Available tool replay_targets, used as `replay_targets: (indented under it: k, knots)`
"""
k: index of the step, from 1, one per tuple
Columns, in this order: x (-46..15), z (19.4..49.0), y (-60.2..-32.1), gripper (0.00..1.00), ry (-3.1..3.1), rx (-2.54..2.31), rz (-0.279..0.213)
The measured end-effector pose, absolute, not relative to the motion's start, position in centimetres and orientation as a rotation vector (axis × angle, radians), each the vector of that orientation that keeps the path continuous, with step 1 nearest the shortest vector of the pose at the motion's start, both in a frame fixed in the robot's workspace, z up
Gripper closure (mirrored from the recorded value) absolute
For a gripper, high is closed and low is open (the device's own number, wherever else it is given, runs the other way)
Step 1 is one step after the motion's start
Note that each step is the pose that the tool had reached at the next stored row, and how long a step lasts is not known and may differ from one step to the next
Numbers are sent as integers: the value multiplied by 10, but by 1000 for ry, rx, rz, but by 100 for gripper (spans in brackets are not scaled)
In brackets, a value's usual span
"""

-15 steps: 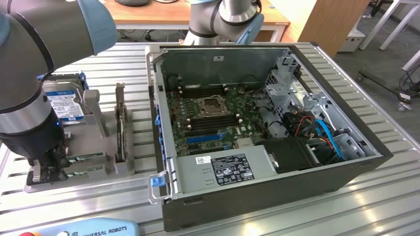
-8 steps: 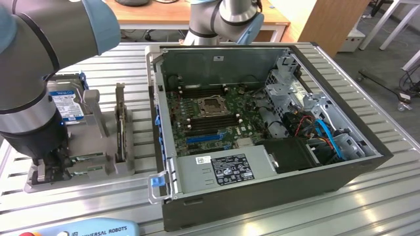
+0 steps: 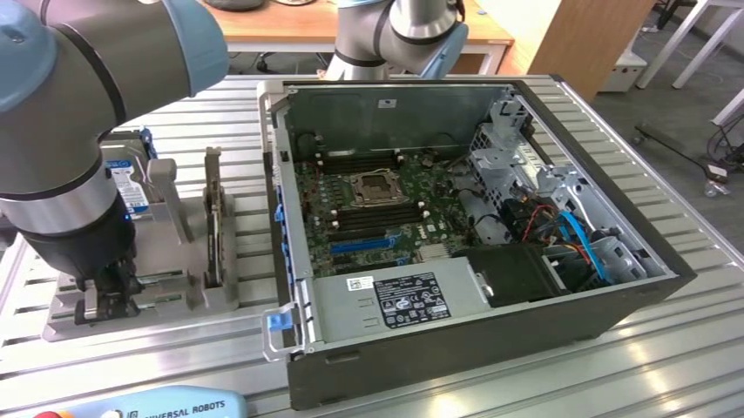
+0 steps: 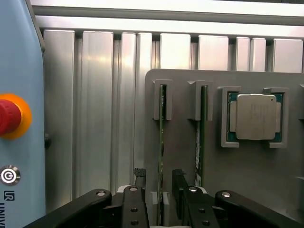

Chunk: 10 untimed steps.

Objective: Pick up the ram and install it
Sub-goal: 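Pick up the ram and move it above insertion slot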

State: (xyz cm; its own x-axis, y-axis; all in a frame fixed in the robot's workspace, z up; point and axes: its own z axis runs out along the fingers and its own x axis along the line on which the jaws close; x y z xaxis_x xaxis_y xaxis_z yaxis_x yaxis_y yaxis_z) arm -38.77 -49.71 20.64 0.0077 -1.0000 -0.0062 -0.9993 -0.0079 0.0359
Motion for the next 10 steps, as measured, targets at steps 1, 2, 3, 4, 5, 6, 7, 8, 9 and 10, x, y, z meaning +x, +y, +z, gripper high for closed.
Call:
replay_targets:
  k: [1,2,3,4,5,6,7,8,9,10]
  knots:
    - [-386,206,-497,64,-2197,2215,-46]
    - [-385,206,-497,64,-2197,2216,-46]
    - [-384,206,-497,64,-2196,2216,-46]
    - [-383,206,-497,64,-2196,2216,-46]
    - [-383,206,-497,64,-2196,2217,-46]
    - [-382,206,-497,64,-2196,2217,-46]
    - [-381,206,-497,64,-2195,2217,-46]
    - [-380,206,-497,64,-2195,2217,-46]
    - [-379,206,-497,64,-2195,2217,-46]
    - [-379,206,-497,64,-2195,2217,-46]
